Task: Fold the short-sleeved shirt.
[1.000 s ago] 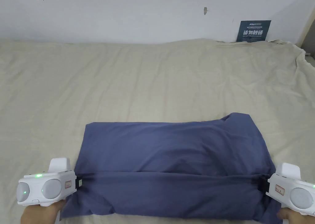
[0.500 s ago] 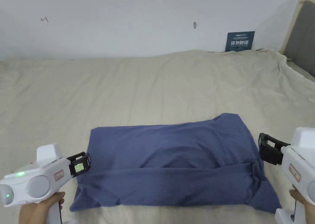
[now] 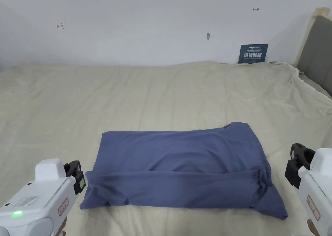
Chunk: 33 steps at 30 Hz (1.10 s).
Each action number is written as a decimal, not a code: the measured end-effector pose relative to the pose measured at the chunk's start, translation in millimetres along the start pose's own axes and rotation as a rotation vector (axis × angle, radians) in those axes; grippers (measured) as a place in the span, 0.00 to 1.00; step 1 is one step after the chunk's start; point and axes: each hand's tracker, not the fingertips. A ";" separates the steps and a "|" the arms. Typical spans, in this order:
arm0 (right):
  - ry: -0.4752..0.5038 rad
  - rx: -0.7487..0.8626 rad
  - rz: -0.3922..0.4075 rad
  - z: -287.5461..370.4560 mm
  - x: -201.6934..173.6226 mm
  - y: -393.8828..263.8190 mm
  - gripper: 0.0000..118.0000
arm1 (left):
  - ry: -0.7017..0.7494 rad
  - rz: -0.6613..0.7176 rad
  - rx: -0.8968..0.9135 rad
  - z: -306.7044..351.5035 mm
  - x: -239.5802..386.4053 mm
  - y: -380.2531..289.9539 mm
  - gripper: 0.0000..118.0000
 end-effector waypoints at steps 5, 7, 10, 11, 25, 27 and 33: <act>0.000 -0.005 -0.006 -4.0 8.2 -0.8 0.00 | -0.002 0.003 -0.086 -14.6 -5.5 -6.4 0.00; -0.002 -0.005 -0.013 -7.8 6.5 -1.6 0.00 | -0.008 0.006 -0.148 -26.3 -10.1 -8.0 0.00; -0.004 -0.012 -0.024 -12.7 7.9 -3.8 0.00 | 0.000 0.028 -0.245 -49.0 -16.5 -12.9 0.00; -0.004 -0.016 -0.024 -14.5 7.3 -4.7 0.00 | 0.014 0.034 -0.263 -55.7 -18.5 -15.7 0.00; 0.000 -0.110 -0.026 -44.9 -2.6 -26.5 0.00 | 0.106 0.069 -0.644 -139.5 -25.9 -64.5 0.71; -0.001 -0.121 -0.026 -46.1 -2.5 -30.2 0.00 | 0.101 0.051 -0.654 -145.1 -20.5 -68.6 0.63; -0.009 -0.172 -0.029 -55.2 -0.5 -39.8 0.00 | 0.055 0.021 -0.665 -157.3 -13.8 -80.2 0.10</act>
